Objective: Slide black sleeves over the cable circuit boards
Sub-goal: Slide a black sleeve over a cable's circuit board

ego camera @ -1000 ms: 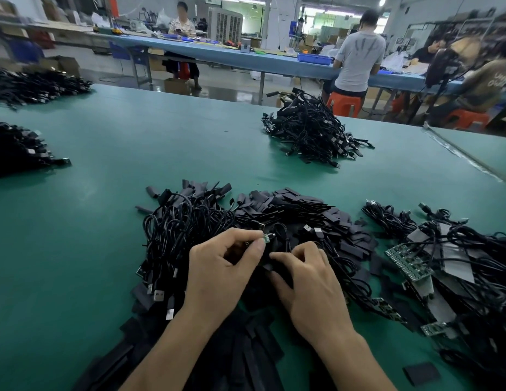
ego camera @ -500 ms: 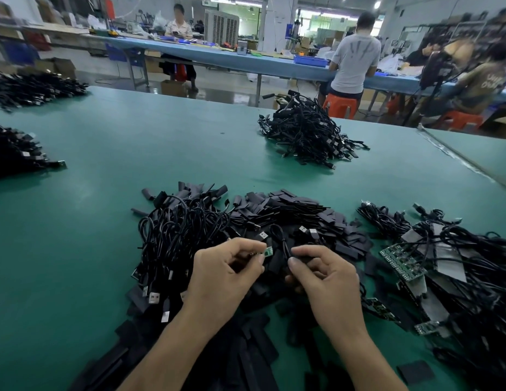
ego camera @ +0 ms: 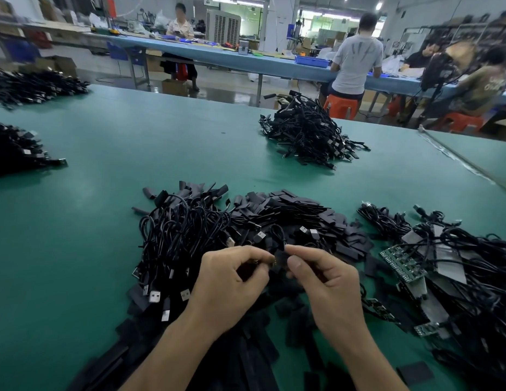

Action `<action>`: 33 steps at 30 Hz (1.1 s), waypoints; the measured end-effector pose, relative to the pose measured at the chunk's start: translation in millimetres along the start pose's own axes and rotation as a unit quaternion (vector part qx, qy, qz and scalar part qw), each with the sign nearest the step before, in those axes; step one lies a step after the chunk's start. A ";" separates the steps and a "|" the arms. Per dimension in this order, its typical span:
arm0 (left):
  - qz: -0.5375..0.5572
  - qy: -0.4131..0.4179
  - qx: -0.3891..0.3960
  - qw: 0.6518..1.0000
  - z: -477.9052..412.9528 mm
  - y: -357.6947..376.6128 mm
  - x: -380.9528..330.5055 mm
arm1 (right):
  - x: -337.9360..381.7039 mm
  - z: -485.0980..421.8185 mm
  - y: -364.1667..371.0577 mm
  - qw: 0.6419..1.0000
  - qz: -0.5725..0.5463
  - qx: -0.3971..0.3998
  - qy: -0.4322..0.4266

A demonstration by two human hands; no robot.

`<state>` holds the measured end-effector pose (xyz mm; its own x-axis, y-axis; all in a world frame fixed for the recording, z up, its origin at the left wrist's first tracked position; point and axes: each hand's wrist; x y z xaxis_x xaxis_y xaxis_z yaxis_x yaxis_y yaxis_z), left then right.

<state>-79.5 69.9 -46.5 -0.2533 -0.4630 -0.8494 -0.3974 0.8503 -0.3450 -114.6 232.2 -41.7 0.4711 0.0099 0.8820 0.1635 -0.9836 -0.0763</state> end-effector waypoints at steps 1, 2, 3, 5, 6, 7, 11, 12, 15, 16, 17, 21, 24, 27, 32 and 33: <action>0.009 -0.007 0.003 1.000 0.2 -0.5 -1.1 | 0.2 0.6 0.7 1.000 -0.006 0.009 0.001; 0.014 -0.011 0.007 1.000 0.2 -0.9 -2.0 | 0.0 1.0 1.1 1.000 -0.010 0.016 0.001; 0.018 -0.014 0.010 1.000 0.2 -1.5 -2.5 | 0.0 1.1 1.5 1.000 -0.014 0.019 -0.002; 0.024 -0.018 0.013 0.999 0.0 -2.3 -3.3 | 0.7 0.8 1.7 1.000 -0.021 0.017 -0.007; 0.026 -0.020 0.012 0.999 -0.3 -2.9 -3.6 | 0.7 0.3 2.0 1.000 -0.023 0.017 -0.009; 0.025 -0.021 0.011 0.999 -0.9 -3.2 -3.8 | 0.8 0.0 2.3 1.000 -0.020 0.019 -0.009; 0.025 -0.035 0.015 0.999 -1.4 -3.3 -3.1 | -3.5 0.9 0.5 1.000 -0.005 0.030 0.005; 0.029 -0.044 0.018 0.998 -1.5 -3.5 -3.2 | -4.8 1.0 -0.5 0.999 0.005 0.036 0.006; 0.044 -0.064 0.028 0.997 -0.9 -4.0 -3.3 | -5.8 1.0 -3.3 0.996 0.067 0.054 -0.020; 0.047 -0.068 0.032 0.996 -0.8 -4.2 -3.3 | -5.5 0.4 -3.6 0.994 0.090 0.056 -0.037; 0.049 -0.071 0.037 0.996 -0.7 -4.3 -3.2 | -4.9 0.0 -3.8 0.992 0.105 0.055 -0.050; 0.067 -0.083 0.058 0.993 -0.5 -5.8 -1.0 | -4.6 -1.3 -6.0 0.993 0.104 0.036 -0.037; 0.101 -0.094 0.076 0.987 -1.8 -7.4 1.6 | -6.8 -2.7 -9.2 0.997 0.074 0.019 0.005; 0.141 -0.105 0.081 0.981 -4.0 -8.4 2.5 | -8.4 -4.7 -12.6 0.998 0.061 0.008 0.008; 0.142 -0.100 0.075 0.982 -4.6 -8.6 5.1 | -8.4 -6.5 -16.5 0.998 0.057 0.017 0.006; 0.139 -0.098 0.075 0.983 -4.7 -8.6 5.2 | -8.3 -6.6 -16.9 0.998 0.056 0.018 0.007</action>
<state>-81.6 59.0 -46.1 -0.1535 -0.1625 -0.9747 -0.1982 0.9714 -0.1307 -127.1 247.6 -44.7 0.4759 -0.1022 0.8735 0.1427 -0.9711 -0.1913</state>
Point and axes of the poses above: each hand's wrist, its own z-axis away from the middle knuckle, its own y-axis out of the palm, x = y × z, and after that the axes turned 5 degrees about -y, right-handed
